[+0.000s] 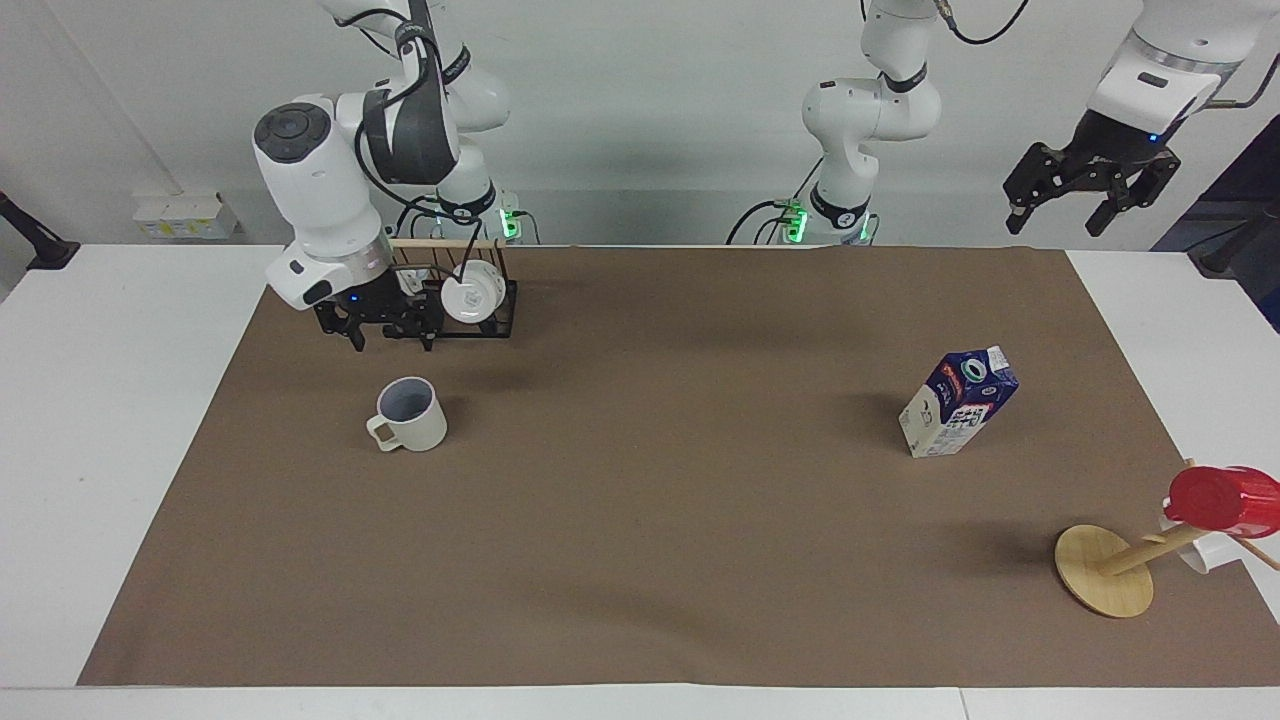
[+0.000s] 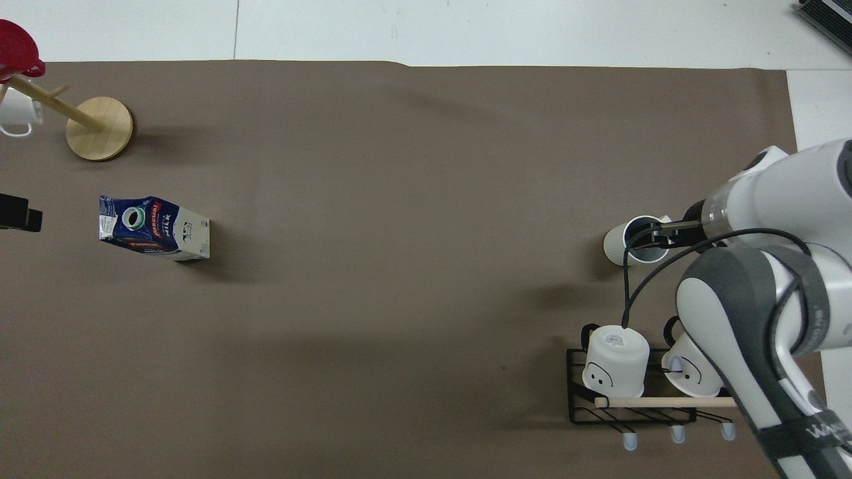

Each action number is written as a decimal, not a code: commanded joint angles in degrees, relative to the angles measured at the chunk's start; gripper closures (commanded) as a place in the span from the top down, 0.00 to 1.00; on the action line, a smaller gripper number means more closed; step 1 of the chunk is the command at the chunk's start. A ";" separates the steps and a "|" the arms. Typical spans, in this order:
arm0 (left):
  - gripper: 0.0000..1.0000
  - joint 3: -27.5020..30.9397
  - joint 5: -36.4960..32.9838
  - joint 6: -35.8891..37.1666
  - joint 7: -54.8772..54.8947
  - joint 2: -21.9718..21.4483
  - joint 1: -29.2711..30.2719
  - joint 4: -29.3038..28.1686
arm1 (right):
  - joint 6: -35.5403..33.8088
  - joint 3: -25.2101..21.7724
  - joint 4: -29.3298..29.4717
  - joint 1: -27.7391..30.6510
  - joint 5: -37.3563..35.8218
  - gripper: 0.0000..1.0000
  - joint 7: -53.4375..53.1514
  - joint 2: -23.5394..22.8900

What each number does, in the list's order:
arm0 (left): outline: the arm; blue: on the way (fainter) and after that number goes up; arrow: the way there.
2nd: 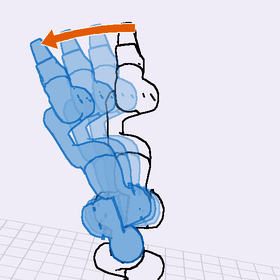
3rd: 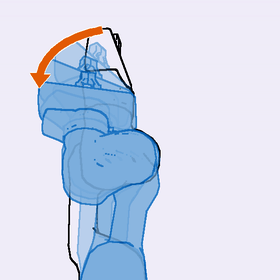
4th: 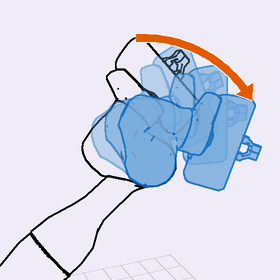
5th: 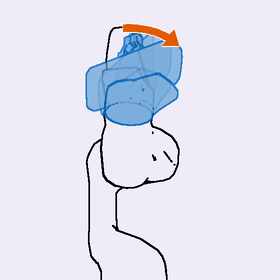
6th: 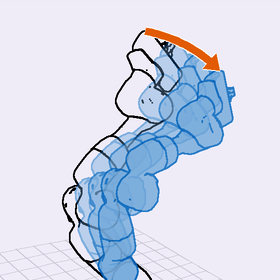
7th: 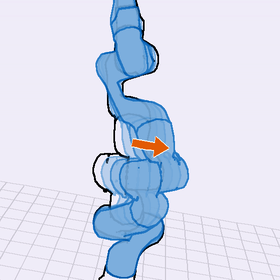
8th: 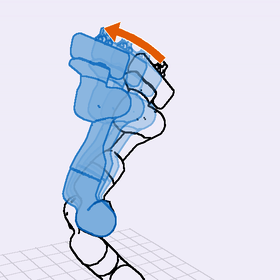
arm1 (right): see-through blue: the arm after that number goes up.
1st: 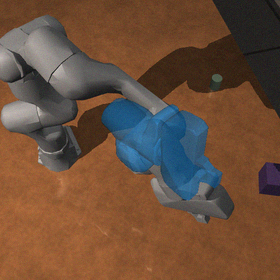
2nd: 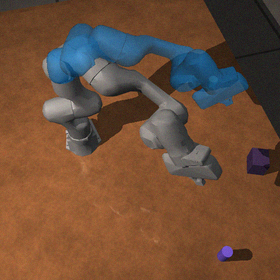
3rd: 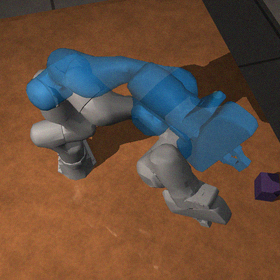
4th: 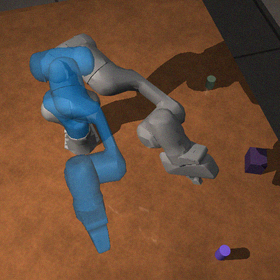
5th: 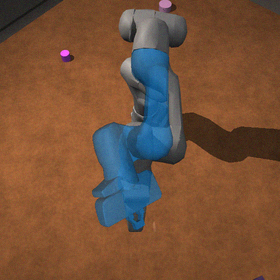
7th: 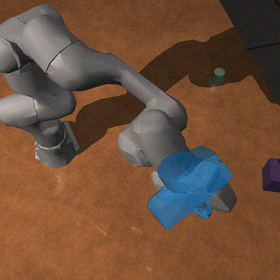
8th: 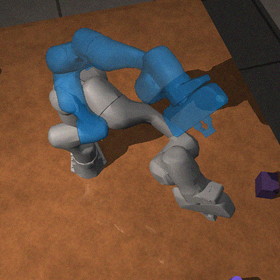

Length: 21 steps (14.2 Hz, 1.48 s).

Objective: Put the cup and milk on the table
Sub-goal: 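Reach the right gripper to the dark grey mug and grasp it, then lift the dark grey mug with the right gripper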

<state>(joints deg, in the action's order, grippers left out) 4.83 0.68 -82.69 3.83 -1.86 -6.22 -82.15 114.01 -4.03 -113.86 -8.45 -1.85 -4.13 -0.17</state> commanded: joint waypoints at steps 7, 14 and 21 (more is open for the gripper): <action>1.00 -0.35 -0.06 0.16 -0.31 -1.31 0.59 -1.43 | 9.36 0.17 -0.84 -0.60 -0.08 1.00 0.26 -6.05; 1.00 -0.35 -0.06 0.16 -0.14 -1.31 0.59 -1.52 | 17.56 0.17 -7.52 -0.69 -0.34 1.00 0.79 -7.64; 1.00 -0.35 0.03 0.08 0.04 -1.31 0.59 -1.61 | 18.62 0.17 -6.64 -1.13 -0.34 0.00 -1.05 -9.23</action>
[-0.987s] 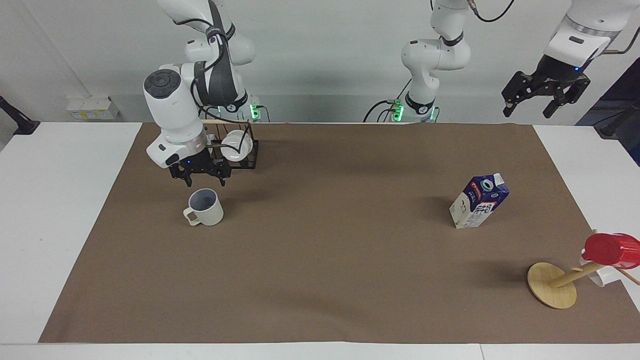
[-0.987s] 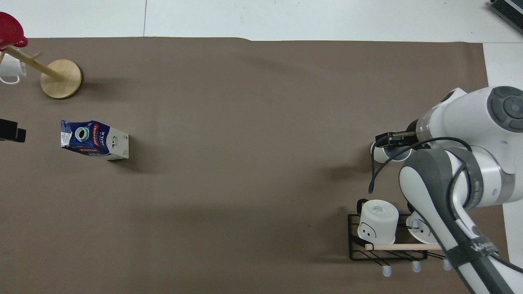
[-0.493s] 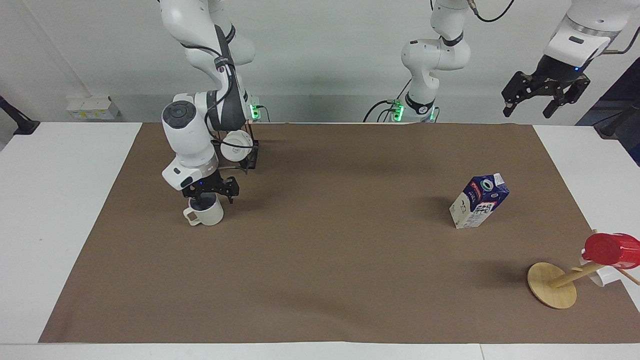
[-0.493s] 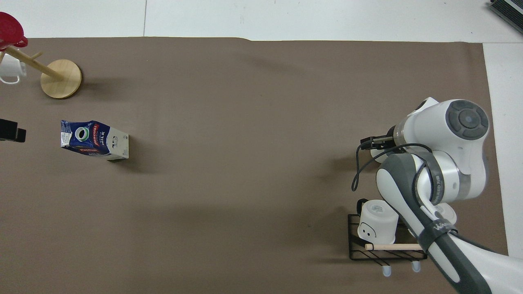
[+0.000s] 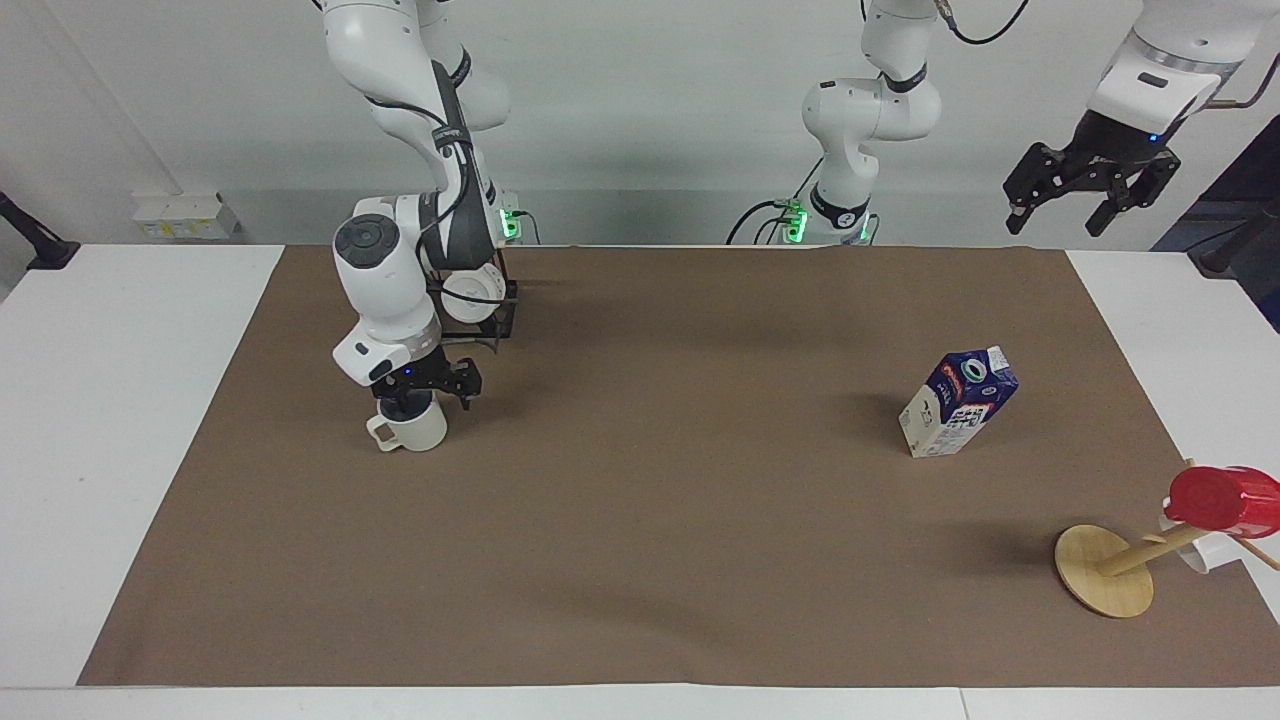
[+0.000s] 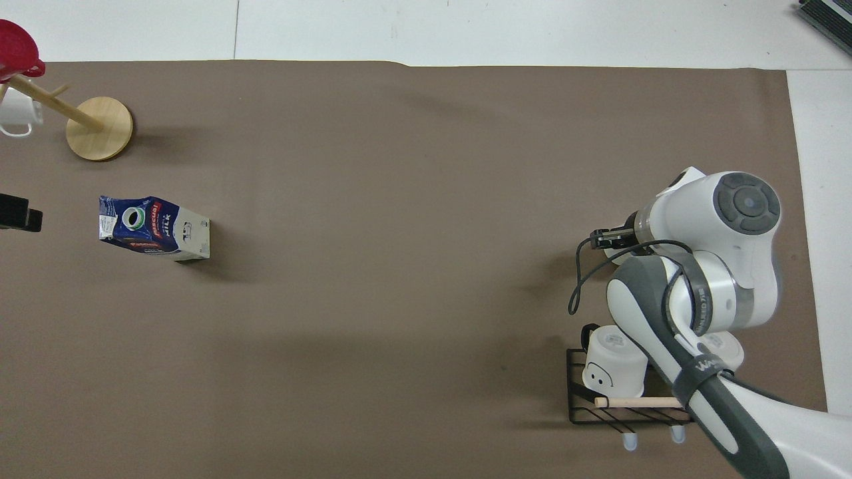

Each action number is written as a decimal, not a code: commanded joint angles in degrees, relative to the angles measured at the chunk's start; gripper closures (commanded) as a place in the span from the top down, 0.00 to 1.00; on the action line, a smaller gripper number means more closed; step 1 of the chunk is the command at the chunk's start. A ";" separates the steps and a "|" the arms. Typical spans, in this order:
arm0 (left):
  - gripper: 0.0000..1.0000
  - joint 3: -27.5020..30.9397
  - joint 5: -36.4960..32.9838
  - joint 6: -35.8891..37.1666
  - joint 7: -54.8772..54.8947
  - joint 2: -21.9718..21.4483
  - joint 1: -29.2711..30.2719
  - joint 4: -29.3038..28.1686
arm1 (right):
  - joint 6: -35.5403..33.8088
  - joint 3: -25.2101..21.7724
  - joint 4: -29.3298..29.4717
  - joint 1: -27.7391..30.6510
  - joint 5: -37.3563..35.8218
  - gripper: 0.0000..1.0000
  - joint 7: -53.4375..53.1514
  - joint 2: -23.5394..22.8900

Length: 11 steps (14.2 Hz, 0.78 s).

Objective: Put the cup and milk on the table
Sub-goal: 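Lift the dark grey mug with the right gripper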

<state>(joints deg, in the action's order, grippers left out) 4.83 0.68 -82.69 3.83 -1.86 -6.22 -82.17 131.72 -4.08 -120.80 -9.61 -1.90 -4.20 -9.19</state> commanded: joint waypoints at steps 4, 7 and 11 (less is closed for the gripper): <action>1.00 -0.35 0.03 0.07 0.13 -1.39 0.59 -1.59 | -1.27 0.21 3.02 0.03 -0.29 0.00 -2.74 -0.22; 1.00 -0.35 0.03 0.07 0.13 -1.39 0.59 -1.59 | -2.86 0.21 4.34 0.03 -0.29 0.00 -2.83 0.40; 1.00 -0.35 0.03 -0.01 -0.05 -1.31 0.59 -1.41 | -10.15 0.39 11.10 -3.64 -0.47 0.00 -9.57 0.58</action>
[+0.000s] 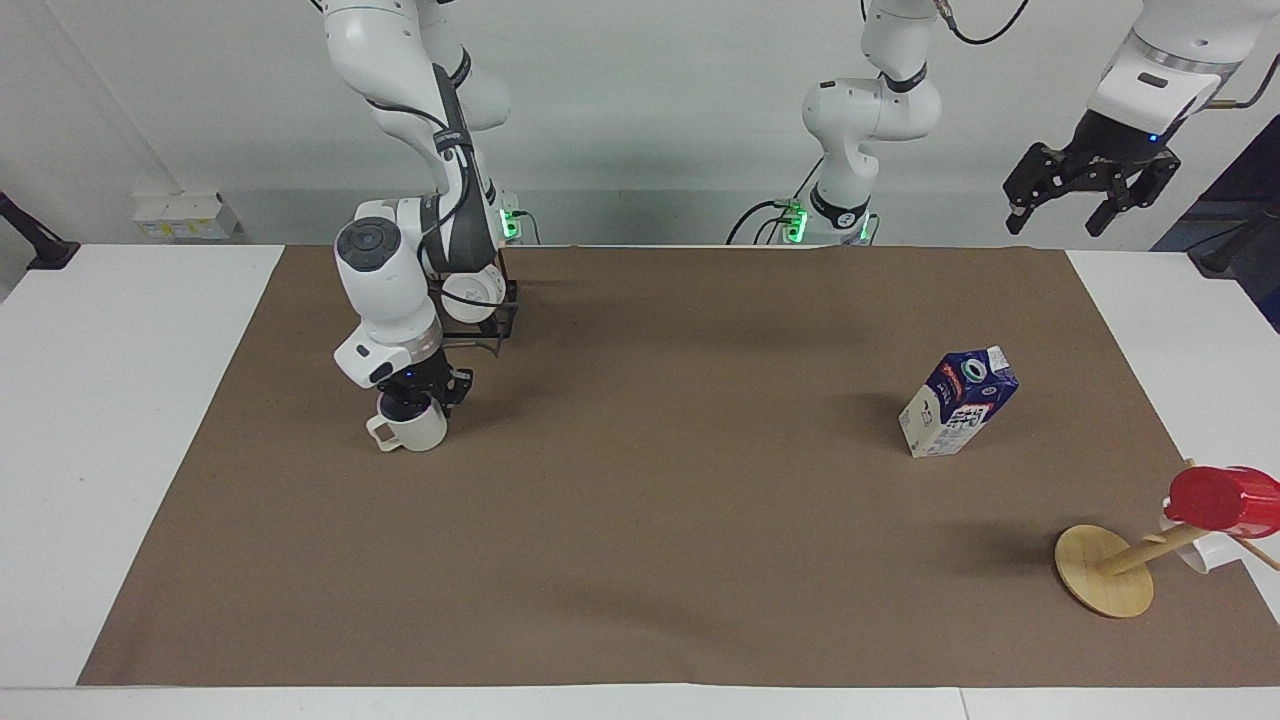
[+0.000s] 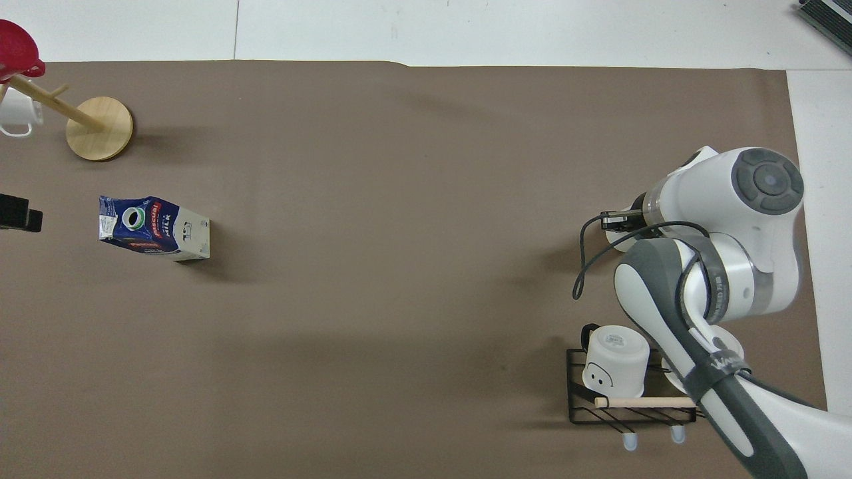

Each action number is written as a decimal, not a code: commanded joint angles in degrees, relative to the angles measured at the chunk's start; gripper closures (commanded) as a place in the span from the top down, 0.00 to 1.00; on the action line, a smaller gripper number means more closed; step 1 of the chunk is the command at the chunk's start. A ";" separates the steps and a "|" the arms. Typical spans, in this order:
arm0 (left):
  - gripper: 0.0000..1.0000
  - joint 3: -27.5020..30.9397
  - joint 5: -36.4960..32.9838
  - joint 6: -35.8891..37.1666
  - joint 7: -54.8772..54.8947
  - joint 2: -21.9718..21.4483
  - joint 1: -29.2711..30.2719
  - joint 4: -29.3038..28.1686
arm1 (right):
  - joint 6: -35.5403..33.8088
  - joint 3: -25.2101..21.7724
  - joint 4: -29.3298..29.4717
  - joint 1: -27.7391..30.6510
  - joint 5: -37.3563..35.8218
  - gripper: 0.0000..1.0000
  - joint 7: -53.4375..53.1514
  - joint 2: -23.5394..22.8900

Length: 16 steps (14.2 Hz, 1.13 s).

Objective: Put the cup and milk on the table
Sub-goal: 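Lift the dark grey mug with the right gripper, then carry the mug toward the table centre and lower it with the right gripper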

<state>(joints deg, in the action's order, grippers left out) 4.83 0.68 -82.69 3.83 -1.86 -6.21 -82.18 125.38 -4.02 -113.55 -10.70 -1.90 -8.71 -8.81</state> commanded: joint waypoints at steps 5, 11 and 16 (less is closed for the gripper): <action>1.00 -0.35 0.03 0.25 -0.32 -1.31 0.68 -1.40 | -3.83 0.41 6.41 -9.24 -0.12 0.00 -14.40 -0.50; 1.00 -0.35 0.03 -0.28 0.21 -1.31 0.68 -1.49 | -0.67 0.76 7.90 -17.32 1.29 0.00 -25.10 -2.78; 1.00 -0.35 0.03 -0.10 -0.23 -1.31 0.59 -1.57 | -0.92 0.68 7.73 -22.34 1.82 0.00 -28.56 -3.14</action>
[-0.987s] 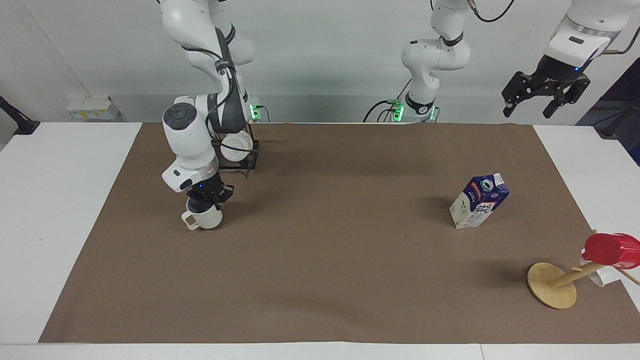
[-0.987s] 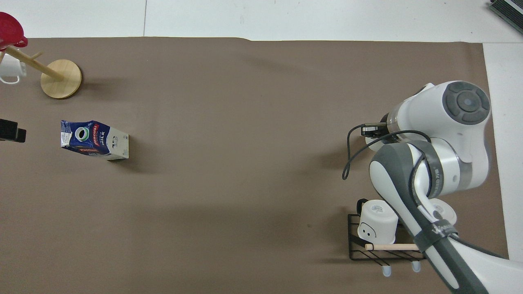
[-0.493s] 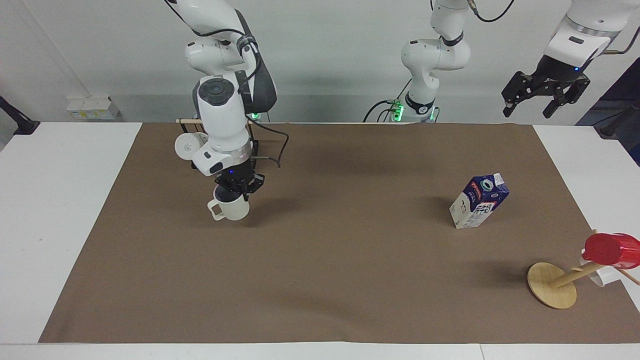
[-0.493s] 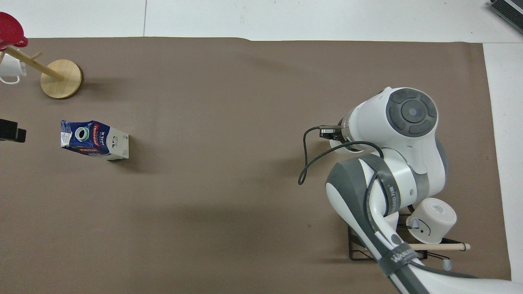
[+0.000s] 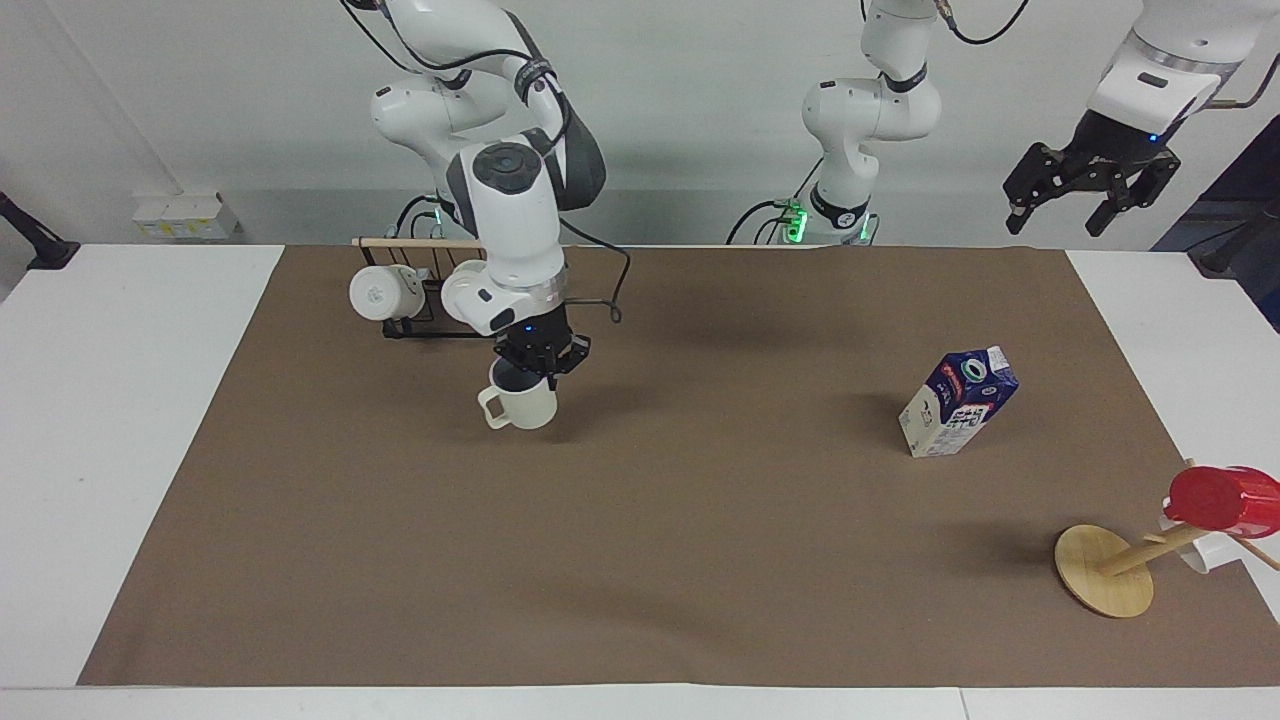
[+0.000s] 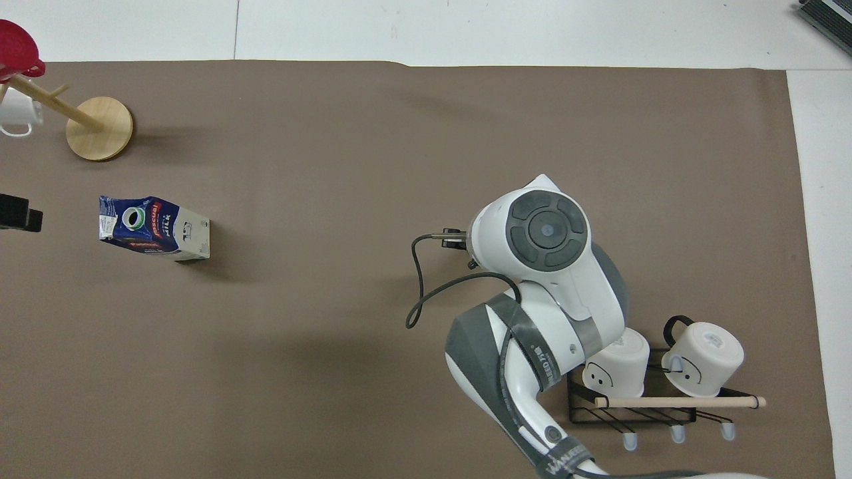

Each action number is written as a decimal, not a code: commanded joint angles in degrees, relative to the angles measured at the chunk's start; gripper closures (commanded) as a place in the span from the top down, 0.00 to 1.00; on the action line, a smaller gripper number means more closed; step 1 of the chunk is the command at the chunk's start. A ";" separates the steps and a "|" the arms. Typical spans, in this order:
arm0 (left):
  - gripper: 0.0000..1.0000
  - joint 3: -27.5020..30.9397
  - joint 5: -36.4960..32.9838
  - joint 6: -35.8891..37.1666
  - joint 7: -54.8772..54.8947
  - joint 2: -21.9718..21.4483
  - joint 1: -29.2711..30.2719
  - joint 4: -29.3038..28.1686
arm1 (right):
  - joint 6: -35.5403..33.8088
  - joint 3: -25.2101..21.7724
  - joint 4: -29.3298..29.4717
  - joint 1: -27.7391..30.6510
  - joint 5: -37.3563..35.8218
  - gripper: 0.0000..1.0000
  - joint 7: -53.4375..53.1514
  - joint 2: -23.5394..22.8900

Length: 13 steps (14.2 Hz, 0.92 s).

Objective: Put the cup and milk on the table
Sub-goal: 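Carry the mug toward the table centre and lower it with the right gripper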

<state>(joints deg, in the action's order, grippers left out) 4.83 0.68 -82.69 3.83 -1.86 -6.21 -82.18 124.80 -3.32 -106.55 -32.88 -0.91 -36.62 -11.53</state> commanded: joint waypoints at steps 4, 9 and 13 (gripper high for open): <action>1.00 -0.35 0.20 0.08 -0.32 -1.31 0.33 -1.49 | 3.86 -0.02 1.09 -3.32 -0.22 0.00 -3.19 -4.27; 1.00 -0.35 0.20 -0.27 -0.14 -1.31 0.50 -1.57 | 5.81 0.07 0.30 -4.12 -0.49 0.00 -3.29 -5.87; 1.00 -0.35 0.20 -0.45 0.03 -1.31 0.50 -1.66 | 7.21 -0.02 -0.23 -5.35 -2.42 0.00 -6.34 -6.13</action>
<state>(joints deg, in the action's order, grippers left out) 4.78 0.68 -82.69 3.82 -1.86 -6.22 -82.19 130.52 -3.36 -106.52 -37.67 -1.54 -39.58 -17.71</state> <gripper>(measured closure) 0.000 0.956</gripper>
